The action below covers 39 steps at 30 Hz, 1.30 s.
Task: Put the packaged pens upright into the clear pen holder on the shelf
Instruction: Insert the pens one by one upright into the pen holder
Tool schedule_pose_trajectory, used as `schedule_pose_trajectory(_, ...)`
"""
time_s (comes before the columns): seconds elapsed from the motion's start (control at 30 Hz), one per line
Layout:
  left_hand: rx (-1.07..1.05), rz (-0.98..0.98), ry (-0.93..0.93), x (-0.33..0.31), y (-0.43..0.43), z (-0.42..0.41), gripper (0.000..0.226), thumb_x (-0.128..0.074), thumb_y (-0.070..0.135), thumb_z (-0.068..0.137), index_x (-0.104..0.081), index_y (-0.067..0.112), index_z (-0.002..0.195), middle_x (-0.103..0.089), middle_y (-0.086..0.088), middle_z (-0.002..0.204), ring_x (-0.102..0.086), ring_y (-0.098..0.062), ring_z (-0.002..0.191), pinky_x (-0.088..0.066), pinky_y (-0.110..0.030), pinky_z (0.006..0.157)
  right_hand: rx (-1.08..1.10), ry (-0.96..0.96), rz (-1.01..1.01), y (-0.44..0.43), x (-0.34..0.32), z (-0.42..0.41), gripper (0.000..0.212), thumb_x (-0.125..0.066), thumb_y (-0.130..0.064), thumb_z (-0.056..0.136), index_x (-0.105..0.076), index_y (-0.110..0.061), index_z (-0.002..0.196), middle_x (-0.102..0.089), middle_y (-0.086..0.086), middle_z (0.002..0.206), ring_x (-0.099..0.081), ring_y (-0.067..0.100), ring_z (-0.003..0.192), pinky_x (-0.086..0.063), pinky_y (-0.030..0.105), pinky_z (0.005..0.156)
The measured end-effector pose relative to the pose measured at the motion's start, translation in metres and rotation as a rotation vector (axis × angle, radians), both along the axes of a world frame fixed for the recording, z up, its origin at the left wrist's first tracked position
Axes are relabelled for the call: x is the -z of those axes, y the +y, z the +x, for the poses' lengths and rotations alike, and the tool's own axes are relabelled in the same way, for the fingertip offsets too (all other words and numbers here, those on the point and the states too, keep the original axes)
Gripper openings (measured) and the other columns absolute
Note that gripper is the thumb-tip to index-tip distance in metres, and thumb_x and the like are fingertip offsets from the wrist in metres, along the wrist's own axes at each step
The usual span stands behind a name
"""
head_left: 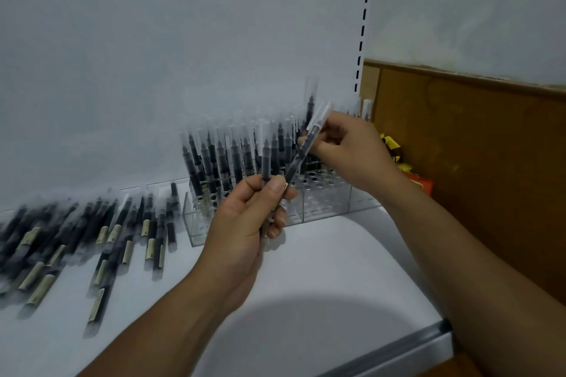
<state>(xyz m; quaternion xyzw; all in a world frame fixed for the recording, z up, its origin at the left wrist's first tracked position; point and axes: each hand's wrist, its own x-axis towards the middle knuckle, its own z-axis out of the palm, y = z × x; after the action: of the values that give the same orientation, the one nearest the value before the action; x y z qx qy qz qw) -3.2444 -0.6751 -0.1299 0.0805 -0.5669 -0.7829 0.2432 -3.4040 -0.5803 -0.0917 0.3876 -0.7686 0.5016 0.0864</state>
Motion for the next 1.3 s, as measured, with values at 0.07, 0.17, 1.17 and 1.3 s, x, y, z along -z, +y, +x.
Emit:
schedule_pose_trajectory(0.07,-0.003,0.003,0.002,0.0,0.0,0.001,0.013,-0.065,0.028,0.077,-0.06,0.018,0.084,-0.069,0.0,0.079,-0.048,-0.007,0.054,-0.038,-0.018,0.051,-0.014,0.006,0.123,0.0,0.002,0.004,0.011,-0.074,-0.027,0.084,-0.068,-0.02,0.091,-0.069,-0.01,0.082,-0.064,0.005,0.077,-0.056,0.033,0.075)
schedule_pose_trajectory(0.17,-0.007,-0.005,0.004,-0.001,0.001,0.001,0.016,-0.065,0.029,0.075,-0.06,0.017,0.084,-0.069,0.0,0.079,-0.048,-0.007,0.055,-0.039,-0.018,0.051,-0.016,0.01,0.266,0.0,0.003,0.009,0.012,-0.072,-0.03,0.085,-0.066,-0.025,0.094,-0.069,-0.01,0.088,-0.065,0.007,0.082,-0.057,0.037,0.081)
schedule_pose_trajectory(1.17,-0.022,0.003,-0.003,-0.001,0.0,0.0,0.013,-0.065,0.028,0.079,-0.06,0.017,0.085,-0.069,-0.001,0.081,-0.047,-0.007,0.054,-0.037,-0.016,0.048,-0.406,-0.299,0.033,0.035,-0.014,0.017,0.017,-0.071,-0.021,0.082,-0.071,-0.015,0.098,-0.062,-0.01,0.068,-0.054,0.004,0.061,-0.041,0.015,0.054)
schedule_pose_trajectory(1.3,-0.017,-0.024,-0.024,-0.001,0.0,0.001,0.014,-0.063,0.029,0.081,-0.06,0.016,0.087,-0.07,-0.002,0.082,-0.049,-0.007,0.056,-0.037,-0.018,0.049,-0.465,-0.375,-0.079,0.028,-0.012,0.023,0.037,-0.068,-0.029,0.078,-0.065,0.002,0.099,-0.059,0.003,0.071,-0.049,0.007,0.054,-0.036,0.019,0.049)
